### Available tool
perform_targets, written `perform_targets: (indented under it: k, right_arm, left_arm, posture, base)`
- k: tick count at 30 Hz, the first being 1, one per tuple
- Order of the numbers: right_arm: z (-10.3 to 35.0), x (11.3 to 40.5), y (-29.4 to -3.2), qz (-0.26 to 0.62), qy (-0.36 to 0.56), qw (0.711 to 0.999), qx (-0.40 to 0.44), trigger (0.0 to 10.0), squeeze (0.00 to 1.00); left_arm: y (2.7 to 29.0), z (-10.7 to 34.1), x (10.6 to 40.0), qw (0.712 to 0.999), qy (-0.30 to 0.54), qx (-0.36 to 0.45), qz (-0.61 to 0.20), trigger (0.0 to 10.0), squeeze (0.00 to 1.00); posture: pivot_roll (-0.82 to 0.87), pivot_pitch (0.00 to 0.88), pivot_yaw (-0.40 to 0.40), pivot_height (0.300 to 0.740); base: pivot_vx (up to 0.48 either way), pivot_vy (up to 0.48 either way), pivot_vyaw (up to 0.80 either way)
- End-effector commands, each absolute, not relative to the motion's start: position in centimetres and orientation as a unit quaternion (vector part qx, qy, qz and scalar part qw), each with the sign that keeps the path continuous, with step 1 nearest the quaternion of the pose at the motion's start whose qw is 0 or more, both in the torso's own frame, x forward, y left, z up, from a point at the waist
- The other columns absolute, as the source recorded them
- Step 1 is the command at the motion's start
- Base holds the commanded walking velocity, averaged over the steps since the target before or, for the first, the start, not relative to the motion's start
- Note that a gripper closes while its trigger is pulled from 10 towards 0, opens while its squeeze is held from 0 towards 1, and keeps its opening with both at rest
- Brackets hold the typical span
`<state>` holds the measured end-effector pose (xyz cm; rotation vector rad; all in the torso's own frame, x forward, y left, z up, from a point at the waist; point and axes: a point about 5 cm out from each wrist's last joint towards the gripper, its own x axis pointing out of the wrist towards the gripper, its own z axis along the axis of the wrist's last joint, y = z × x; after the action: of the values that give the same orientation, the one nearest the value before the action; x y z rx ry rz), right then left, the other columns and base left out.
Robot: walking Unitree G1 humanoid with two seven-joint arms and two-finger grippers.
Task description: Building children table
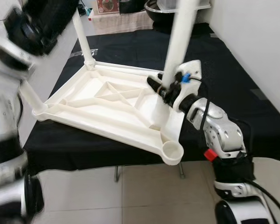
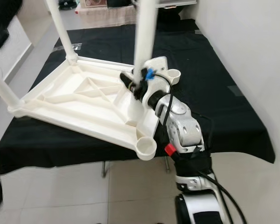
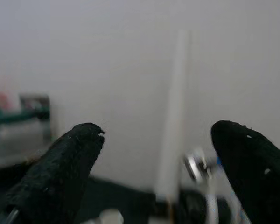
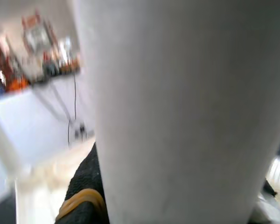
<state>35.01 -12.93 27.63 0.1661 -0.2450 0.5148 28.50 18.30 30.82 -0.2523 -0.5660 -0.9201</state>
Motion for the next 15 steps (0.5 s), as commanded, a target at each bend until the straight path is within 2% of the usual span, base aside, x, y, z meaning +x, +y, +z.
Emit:
perform_targets:
  k: [1, 3, 4, 5, 6, 8, 12, 15]
  right_arm:
    - [28.4, 34.7, -12.5, 0.270, -0.143, 0.948, 0.093, 10.0, 0.00]
    - [28.8, 34.0, -12.4, 0.321, -0.152, 0.932, 0.076, 10.0, 0.00]
    - [28.8, 34.0, -12.4, 0.321, -0.152, 0.932, 0.076, 10.0, 0.00]
    - [28.9, 33.3, -12.3, 0.354, -0.160, 0.920, 0.057, 10.0, 0.00]
    - [28.9, 33.3, -12.3, 0.354, -0.160, 0.920, 0.057, 10.0, 0.00]
    - [28.1, 32.7, -12.0, 0.397, -0.148, 0.906, -0.006, 10.0, 0.00]
    - [27.0, 33.0, -12.5, 0.408, -0.124, 0.903, -0.043, 10.0, 0.00]
    - [26.8, 33.3, -13.1, 0.411, -0.119, 0.903, -0.044, 10.0, 0.00]
  left_arm:
    - [17.7, 31.3, 28.2, 0.850, -0.269, -0.096, -0.443, 10.0, 0.00]
    - [14.7, 25.3, 28.1, 0.879, -0.155, -0.118, -0.434, 10.0, 0.00]
    - [14.7, 25.3, 28.1, 0.879, -0.155, -0.118, -0.434, 10.0, 0.00]
    - [13.3, 22.4, 27.7, 0.889, -0.106, -0.134, -0.425, 10.0, 0.00]
    - [13.3, 22.4, 27.7, 0.889, -0.106, -0.134, -0.425, 10.0, 0.00]
    - [11.3, 18.2, 26.9, 0.906, -0.043, -0.160, -0.390, 10.0, 0.00]
    - [10.5, 16.0, 26.4, 0.921, -0.010, -0.166, -0.351, 10.0, 0.00]
    - [11.1, 16.0, 26.3, 0.934, -0.016, -0.177, -0.309, 10.0, 0.00]
  posture:
    - [-0.03, 0.132, 0.061, 0.740]
    - [-0.03, 0.152, 0.057, 0.740]
    - [-0.03, 0.152, 0.057, 0.740]
    - [-0.03, 0.164, 0.054, 0.740]
    - [-0.03, 0.164, 0.054, 0.740]
    - [-0.03, 0.182, 0.047, 0.740]
    - [-0.03, 0.198, 0.041, 0.740]
    - [-0.01, 0.206, 0.037, 0.740]
  base:
    - [0.000, 0.000, 0.00]
    - [0.000, 0.000, 0.00]
    - [0.000, 0.000, 0.00]
    - [0.000, 0.000, 0.00]
    - [0.000, 0.000, 0.00]
    - [0.000, 0.000, 0.00]
    - [0.000, 0.000, 0.00]
    - [0.000, 0.000, 0.00]
